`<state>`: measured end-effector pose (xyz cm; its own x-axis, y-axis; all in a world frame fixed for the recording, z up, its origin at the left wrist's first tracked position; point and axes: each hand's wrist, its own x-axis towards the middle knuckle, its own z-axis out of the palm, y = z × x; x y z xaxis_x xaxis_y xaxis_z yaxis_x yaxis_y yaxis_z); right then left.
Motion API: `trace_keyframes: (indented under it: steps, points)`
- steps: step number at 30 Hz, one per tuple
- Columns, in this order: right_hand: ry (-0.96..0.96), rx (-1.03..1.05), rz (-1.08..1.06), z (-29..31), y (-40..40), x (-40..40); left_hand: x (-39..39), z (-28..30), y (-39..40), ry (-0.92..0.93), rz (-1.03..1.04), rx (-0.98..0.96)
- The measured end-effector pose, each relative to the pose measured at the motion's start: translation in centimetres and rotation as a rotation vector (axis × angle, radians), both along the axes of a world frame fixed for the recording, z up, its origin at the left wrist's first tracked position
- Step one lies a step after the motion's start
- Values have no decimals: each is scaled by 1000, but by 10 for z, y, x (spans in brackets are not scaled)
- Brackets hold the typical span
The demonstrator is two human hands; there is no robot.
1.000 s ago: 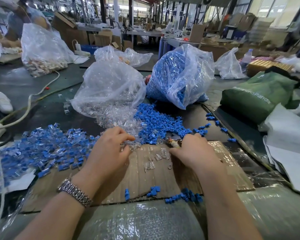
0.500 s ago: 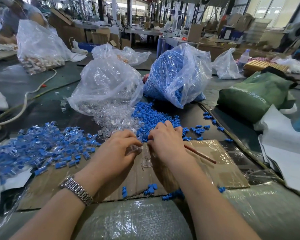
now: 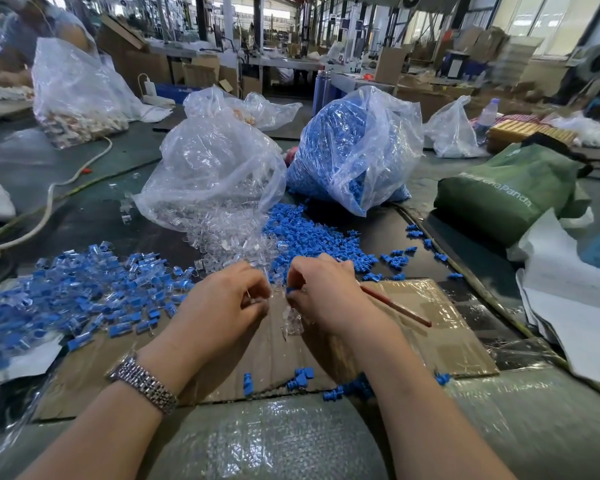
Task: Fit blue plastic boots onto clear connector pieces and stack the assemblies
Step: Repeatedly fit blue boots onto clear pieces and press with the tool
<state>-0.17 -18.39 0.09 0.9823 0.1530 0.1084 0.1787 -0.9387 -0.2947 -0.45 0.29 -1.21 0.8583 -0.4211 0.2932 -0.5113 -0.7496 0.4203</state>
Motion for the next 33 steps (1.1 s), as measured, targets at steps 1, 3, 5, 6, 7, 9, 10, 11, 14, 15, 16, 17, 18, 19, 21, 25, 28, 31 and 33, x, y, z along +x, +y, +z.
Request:
trace_keyframes:
  steps: [1, 3, 5, 6, 7, 9, 10, 11, 14, 15, 16, 17, 18, 19, 21, 25, 28, 31, 33]
  points:
    - [-4, 45, -1, 1, 0, 0, 0, 1, 1, -4, 6, -29]
    - [-19, 138, 1, 4, -2, -2, -1, 3, 3, 26, 27, -125]
    - [-42, 193, 9, 6, -4, -5, -2, 7, 3, 103, 53, -211]
    - [-44, 225, 13, 6, -5, -6, -3, 9, 3, 152, 61, -249]
    - [-41, 281, 15, 5, -6, -7, -3, 9, 3, 208, 67, -304]
    - [-32, 463, 3, 6, -7, -8, -5, 12, 4, 339, 82, -460]
    - [-35, 551, -8, 6, -8, -8, -6, 14, 5, 395, 95, -534]
    - [-35, 628, -12, 7, -9, -8, -6, 16, 6, 440, 117, -589]
    - [4, 843, 35, 9, -11, -8, -4, 21, 8, 650, 146, -859]
    - [8, 881, 49, 10, -11, -9, -4, 23, 8, 740, 132, -1006]
    - [7, 901, 61, 11, -11, -9, -3, 24, 8, 811, 112, -1141]
    - [8, 910, 68, 11, -11, -9, -3, 24, 8, 860, 93, -1242]
    - [12, 916, 74, 11, -10, -9, -2, 23, 8, 894, 77, -1304]
    - [16, 918, 79, 12, -9, -10, -1, 23, 8, 920, 64, -1337]
    - [12, 900, 95, 12, -7, -12, 1, 21, 8, 952, 48, -1362]
    - [-2, 822, 162, 13, -6, -14, 2, 18, 9, 964, 33, -1366]
    - [-34, 767, 189, 12, -4, -14, 1, 18, 8, 948, 15, -1351]
    - [-66, 712, 218, 10, -1, -16, -1, 19, 5, 942, -9, -1339]
    - [-105, 669, 228, 10, 0, -16, -3, 21, 4, 933, -27, -1297]
